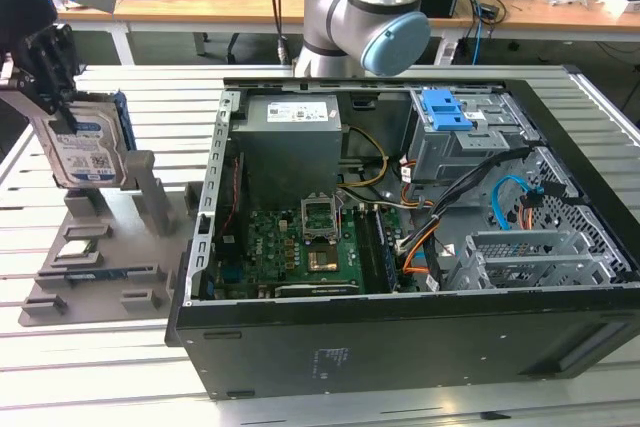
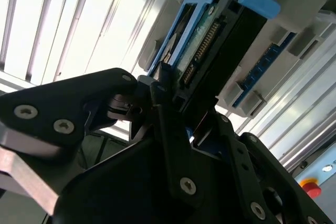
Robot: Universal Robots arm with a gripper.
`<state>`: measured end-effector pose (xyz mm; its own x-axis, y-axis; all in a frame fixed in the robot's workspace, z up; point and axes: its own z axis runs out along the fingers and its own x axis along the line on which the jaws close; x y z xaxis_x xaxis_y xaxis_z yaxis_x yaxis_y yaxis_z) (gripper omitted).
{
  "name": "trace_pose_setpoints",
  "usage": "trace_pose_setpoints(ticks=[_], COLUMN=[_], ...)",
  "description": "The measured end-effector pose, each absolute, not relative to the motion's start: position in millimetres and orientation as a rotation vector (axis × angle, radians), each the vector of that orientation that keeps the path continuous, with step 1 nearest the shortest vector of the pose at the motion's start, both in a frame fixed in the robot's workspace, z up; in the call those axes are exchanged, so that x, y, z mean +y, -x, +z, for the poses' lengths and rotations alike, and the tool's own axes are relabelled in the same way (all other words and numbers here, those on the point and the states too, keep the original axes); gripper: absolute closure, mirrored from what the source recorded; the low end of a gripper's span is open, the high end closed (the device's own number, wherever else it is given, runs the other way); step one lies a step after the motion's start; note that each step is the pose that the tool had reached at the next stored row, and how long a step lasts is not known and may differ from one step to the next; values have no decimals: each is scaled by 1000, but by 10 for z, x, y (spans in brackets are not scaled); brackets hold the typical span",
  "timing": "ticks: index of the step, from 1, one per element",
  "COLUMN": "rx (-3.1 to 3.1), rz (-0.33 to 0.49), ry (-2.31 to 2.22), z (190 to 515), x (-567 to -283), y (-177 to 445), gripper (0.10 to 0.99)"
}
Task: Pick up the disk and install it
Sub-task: 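Pick up the disk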
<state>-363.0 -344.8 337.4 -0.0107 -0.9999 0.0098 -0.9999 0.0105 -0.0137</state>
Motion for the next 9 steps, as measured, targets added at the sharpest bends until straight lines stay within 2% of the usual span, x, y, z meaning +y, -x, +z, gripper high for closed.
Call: trace_pose_setpoints(ticks=[9], rx=[2231], rz=[-26], ry=[2208], z=[3626], x=[-3424], y=[3630], gripper=[722])
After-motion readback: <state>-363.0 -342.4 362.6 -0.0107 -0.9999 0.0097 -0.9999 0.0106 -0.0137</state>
